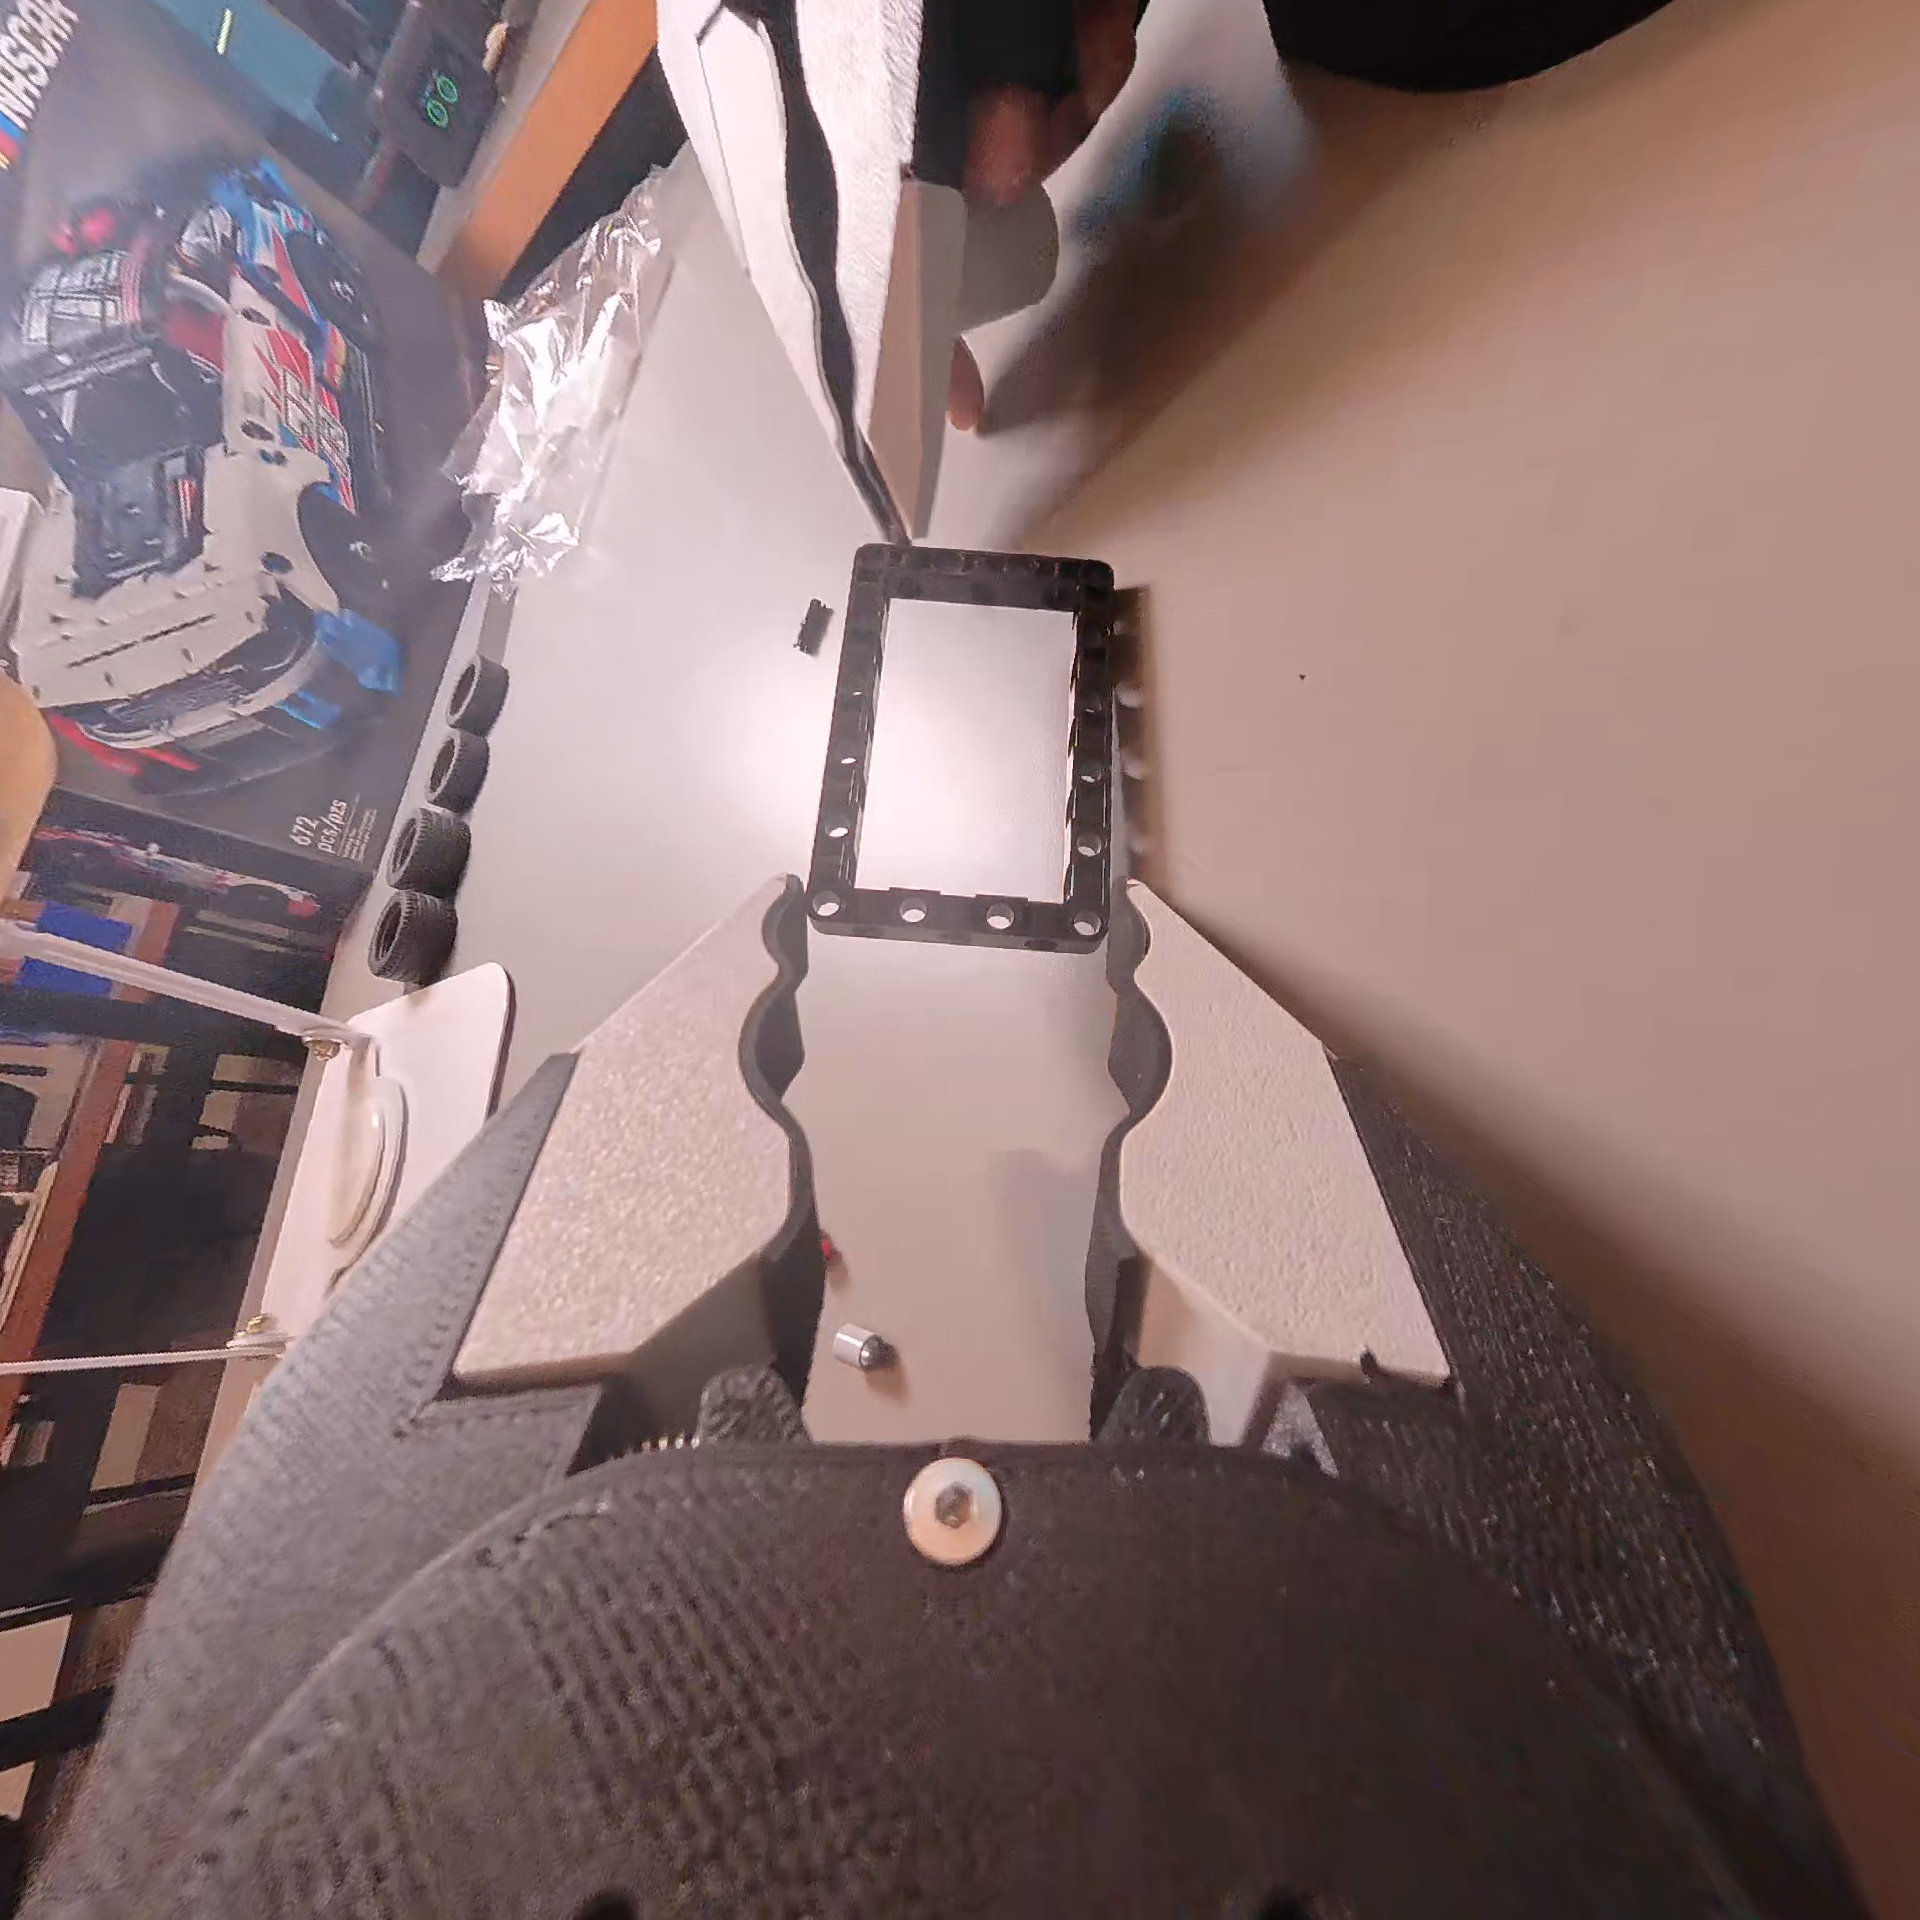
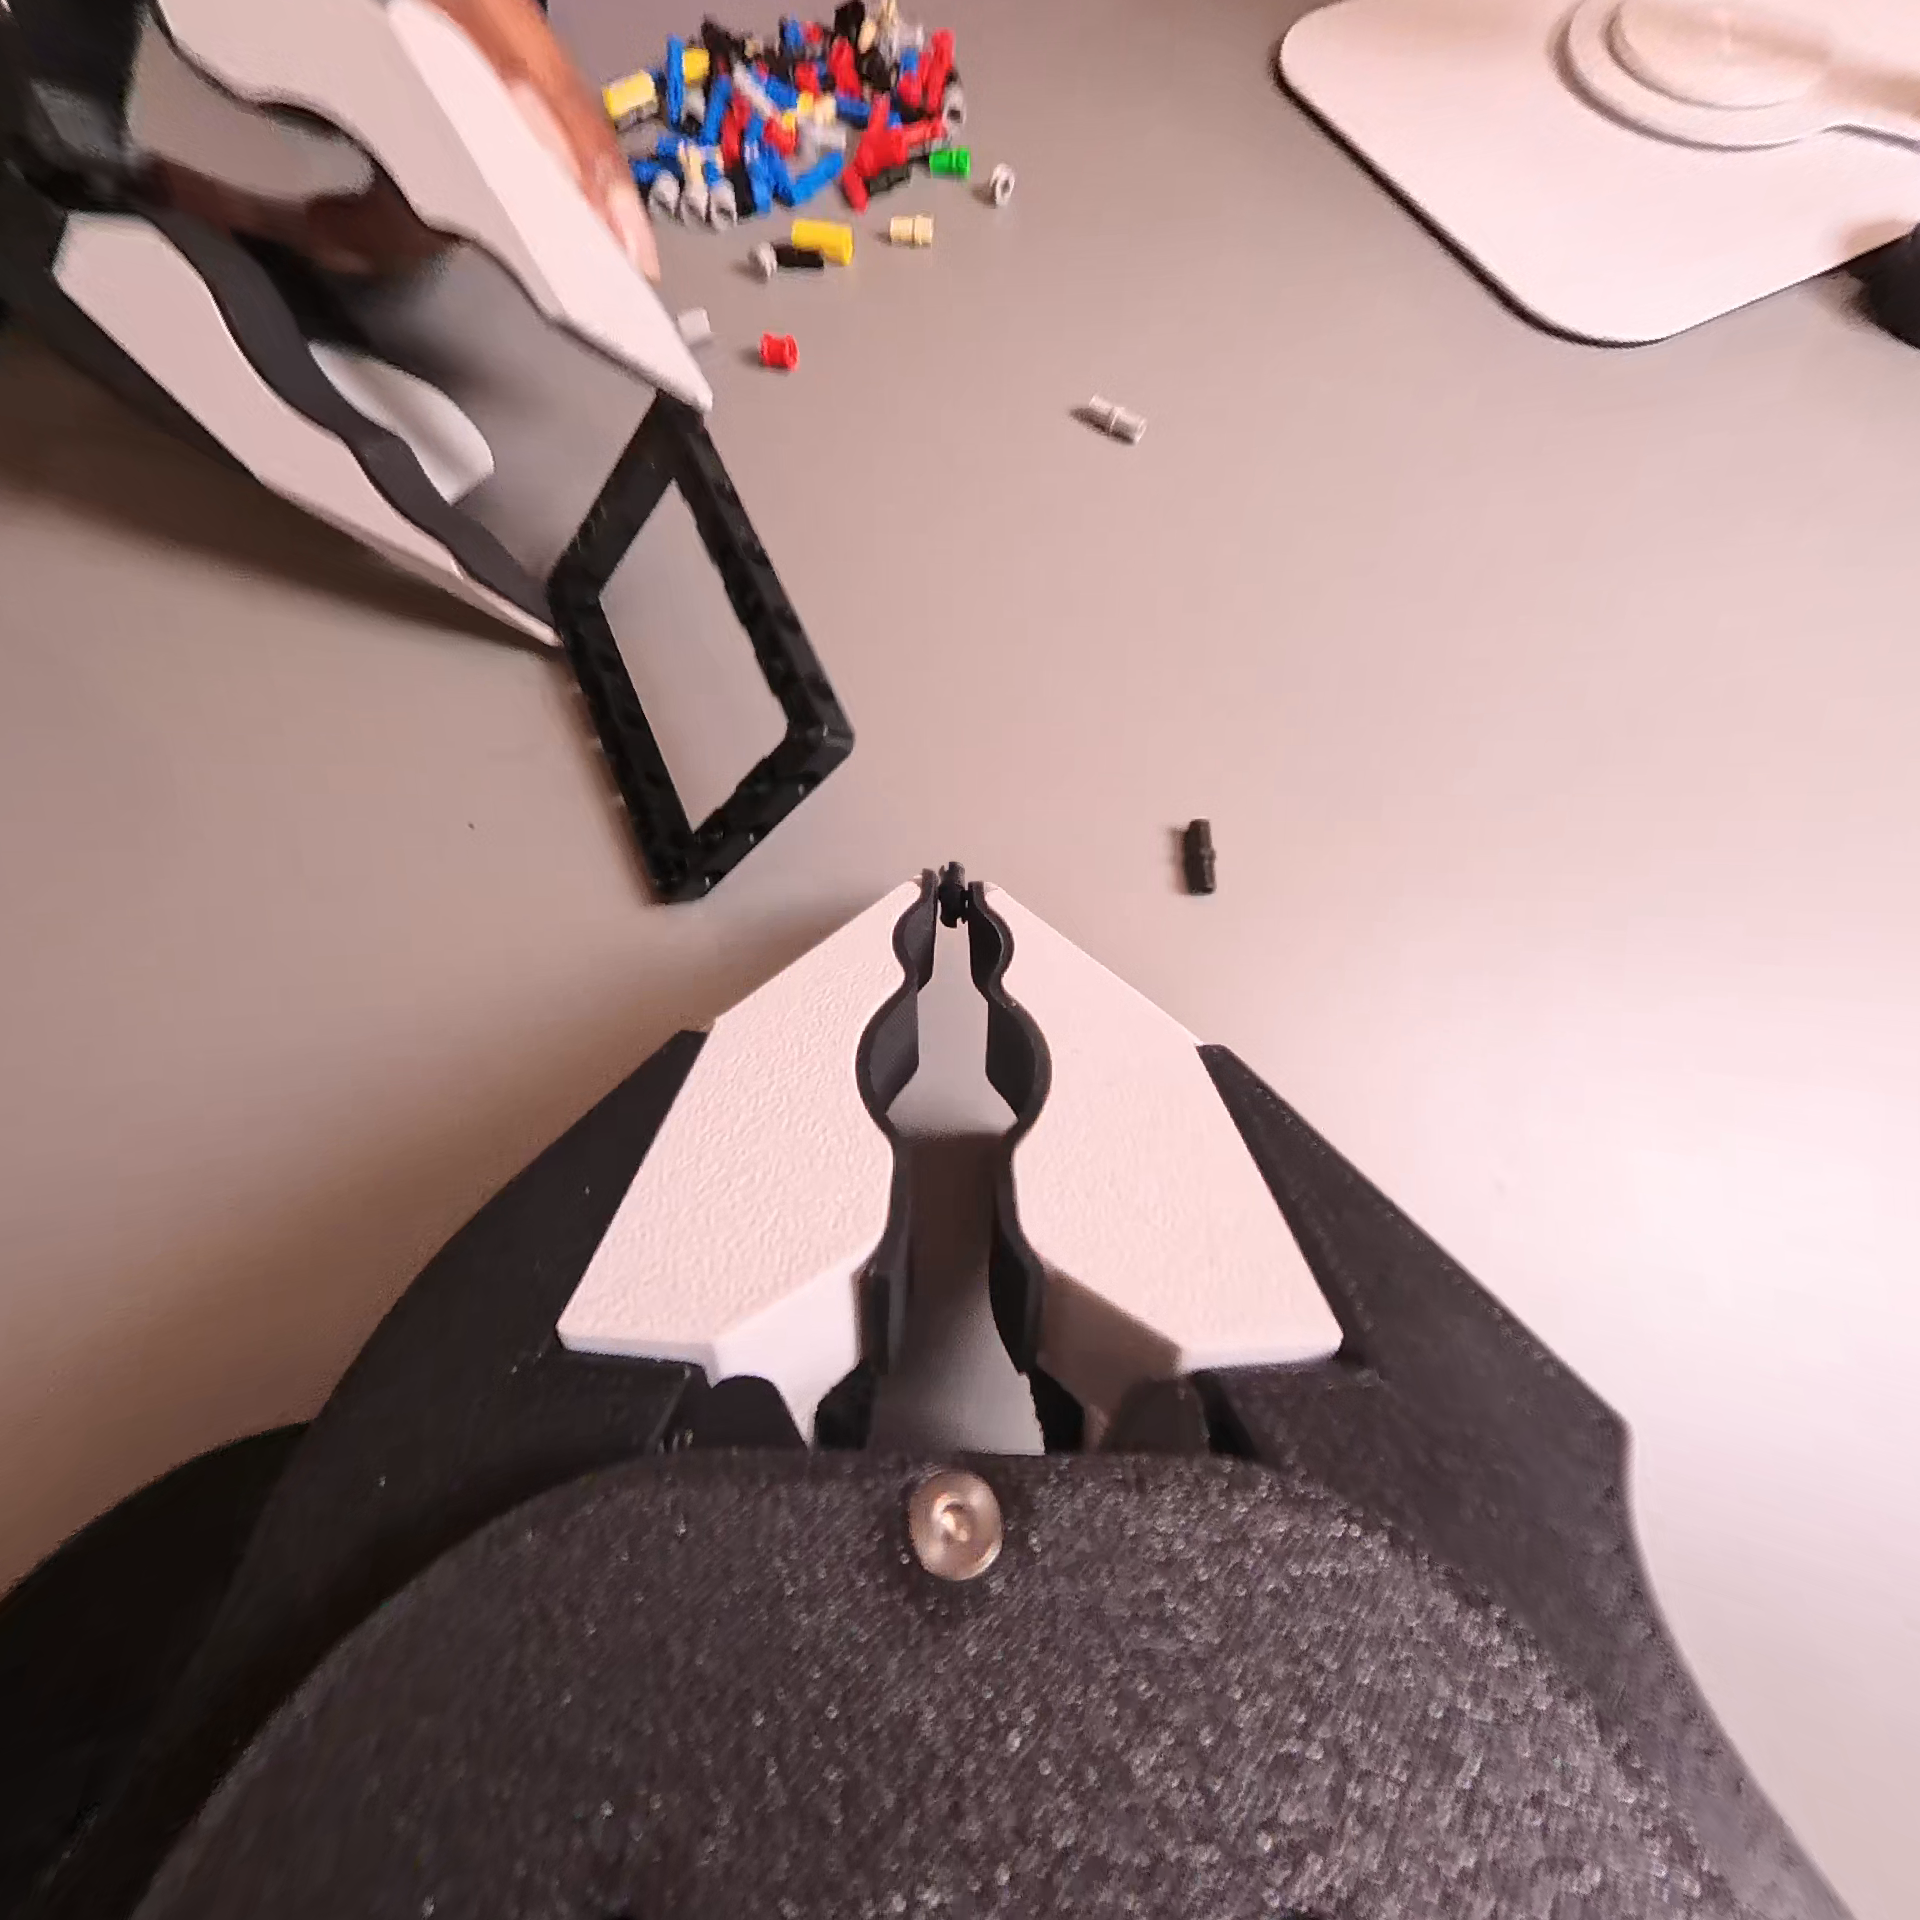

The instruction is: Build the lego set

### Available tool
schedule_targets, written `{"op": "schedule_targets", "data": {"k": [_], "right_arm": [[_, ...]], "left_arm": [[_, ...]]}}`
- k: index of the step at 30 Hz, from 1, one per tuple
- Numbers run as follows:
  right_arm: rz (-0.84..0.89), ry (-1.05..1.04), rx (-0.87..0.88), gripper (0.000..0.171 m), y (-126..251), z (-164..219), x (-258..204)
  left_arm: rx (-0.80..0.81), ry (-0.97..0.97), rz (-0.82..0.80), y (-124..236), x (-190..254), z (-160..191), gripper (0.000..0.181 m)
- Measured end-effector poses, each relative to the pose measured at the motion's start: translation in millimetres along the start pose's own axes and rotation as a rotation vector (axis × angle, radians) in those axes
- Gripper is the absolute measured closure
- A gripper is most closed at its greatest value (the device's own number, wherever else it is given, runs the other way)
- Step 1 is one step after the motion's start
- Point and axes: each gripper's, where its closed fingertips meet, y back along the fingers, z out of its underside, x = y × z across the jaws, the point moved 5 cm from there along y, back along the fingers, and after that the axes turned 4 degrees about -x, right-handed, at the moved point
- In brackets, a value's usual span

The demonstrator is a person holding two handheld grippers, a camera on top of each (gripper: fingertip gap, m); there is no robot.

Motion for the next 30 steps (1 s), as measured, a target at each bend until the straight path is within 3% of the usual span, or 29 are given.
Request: {"op": "schedule_targets", "data": {"k": [6, 11, 18, 20, 21, 22, 24, 27, 30], "right_arm": [[0.069, 0.198, -0.086, 0.160, -6.0, 4.1, -9.8], [0.055, 0.224, -0.114, 0.148, -6.4, 5.5, -14.6], [-0.177, 0.065, 0.026, 0.132, 0.7, -25.4, -26.7], [-0.212, 0.016, 0.015, 0.133, -11.8, -25.3, -24.6], [-0.239, 0.002, 0.021, 0.139, -16.7, -24.7, -24.4], [-0.257, -0.004, 0.054, 0.157, -18.2, -26.8, -24.5], [-0.279, 0.038, 0.131, 0.161, -13.5, -32.1, -27.7], [-0.189, 0.156, 0.188, 0.166, -6.3, -33.8, -25.1], [-0.196, 0.221, 0.249, 0.166, -1.7, -33.0, -29.0]], "left_arm": [[-0.008, -0.047, -0.031, 0.0, -0.1, 0.6, 0.125], [-0.011, -0.065, -0.037, 1.2, 0.5, 0.8, 0.125], [0.008, -0.154, -0.113, 5.7, -1.4, -6.1, 0.125], [0.015, -0.204, -0.148, 7.1, -1.3, -9.1, 0.125], [0.015, -0.232, -0.162, 7.7, -0.8, -10.3, 0.125], [0.013, -0.257, -0.172, 8.0, 0.1, -11.0, 0.124], [0.012, -0.277, -0.194, 9.0, -0.1, -11.3, 0.126], [0.104, -0.122, -0.140, 15.1, -5.3, -16.5, 0.118], [0.189, 0.180, -0.011, 20.0, -17.2, -15.1, 0.115]]}}
